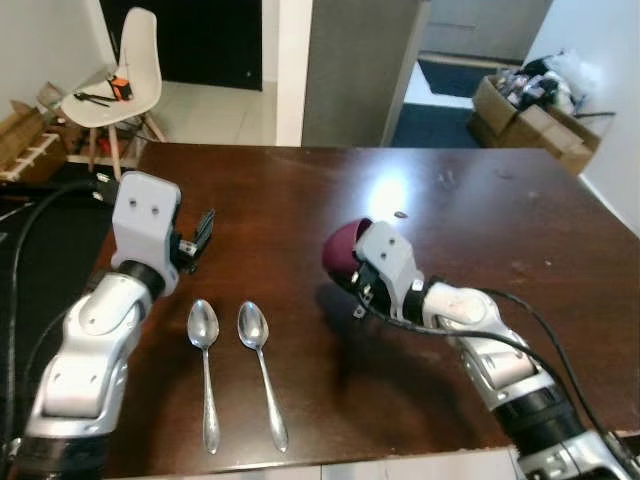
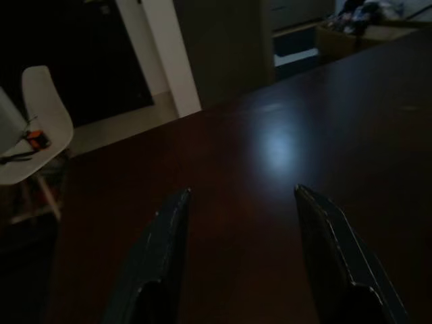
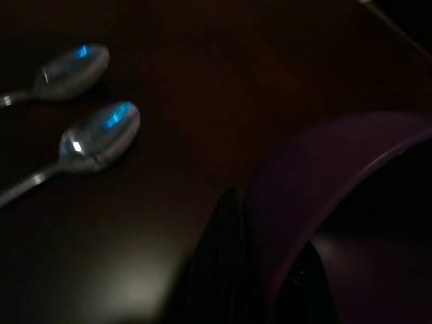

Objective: Setting the table

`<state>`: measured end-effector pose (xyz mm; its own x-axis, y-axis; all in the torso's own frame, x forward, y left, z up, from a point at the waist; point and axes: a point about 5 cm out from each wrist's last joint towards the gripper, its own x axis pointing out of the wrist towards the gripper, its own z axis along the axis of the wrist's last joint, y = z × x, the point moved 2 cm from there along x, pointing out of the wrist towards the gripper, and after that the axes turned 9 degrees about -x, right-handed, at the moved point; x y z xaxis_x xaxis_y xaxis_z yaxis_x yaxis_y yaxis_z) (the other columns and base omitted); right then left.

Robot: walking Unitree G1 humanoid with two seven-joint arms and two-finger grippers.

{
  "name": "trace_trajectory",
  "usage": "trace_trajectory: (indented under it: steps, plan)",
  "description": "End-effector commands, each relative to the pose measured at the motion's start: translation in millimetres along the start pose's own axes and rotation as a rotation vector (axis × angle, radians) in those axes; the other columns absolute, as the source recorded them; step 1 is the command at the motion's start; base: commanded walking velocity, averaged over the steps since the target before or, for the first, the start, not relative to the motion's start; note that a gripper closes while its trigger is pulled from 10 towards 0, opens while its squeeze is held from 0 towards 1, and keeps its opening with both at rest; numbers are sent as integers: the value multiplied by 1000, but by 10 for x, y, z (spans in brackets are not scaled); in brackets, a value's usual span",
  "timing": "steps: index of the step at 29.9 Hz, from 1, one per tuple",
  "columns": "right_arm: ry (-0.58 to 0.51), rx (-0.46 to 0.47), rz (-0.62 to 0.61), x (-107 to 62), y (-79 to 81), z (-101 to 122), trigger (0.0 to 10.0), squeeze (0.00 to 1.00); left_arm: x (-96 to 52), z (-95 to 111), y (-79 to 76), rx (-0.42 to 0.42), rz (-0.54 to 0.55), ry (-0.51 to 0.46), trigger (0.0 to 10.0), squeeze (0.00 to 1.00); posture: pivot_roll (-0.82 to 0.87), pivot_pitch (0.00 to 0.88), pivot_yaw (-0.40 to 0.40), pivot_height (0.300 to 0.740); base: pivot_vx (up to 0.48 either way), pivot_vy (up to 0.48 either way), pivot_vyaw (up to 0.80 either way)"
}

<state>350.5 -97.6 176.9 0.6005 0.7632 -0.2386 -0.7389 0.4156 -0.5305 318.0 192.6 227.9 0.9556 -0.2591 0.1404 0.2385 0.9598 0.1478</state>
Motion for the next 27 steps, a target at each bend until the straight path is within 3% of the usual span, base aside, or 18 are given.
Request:
trace_trajectory:
  steps: [1, 12, 27]
  plan:
    - [-3, -30, 64, 13, 19, -7, 10000, 0, -50, 0, -77, 6, -73, 14, 10000, 0, 18, 0, 18, 740, 0, 0, 0]
    - [30, -204, 403, 156, 58, -13, 10000, 0, -316, -1, -238, 41, -247, 63, 10000, 0, 68, 0, -11, 740, 0, 0, 0]
    - [128, -357, 650, 140, 292, -297, 10000, 0, -485, 4, -239, 42, -227, 85, 10000, 0, 132, 0, -50, 740, 0, 0, 0]
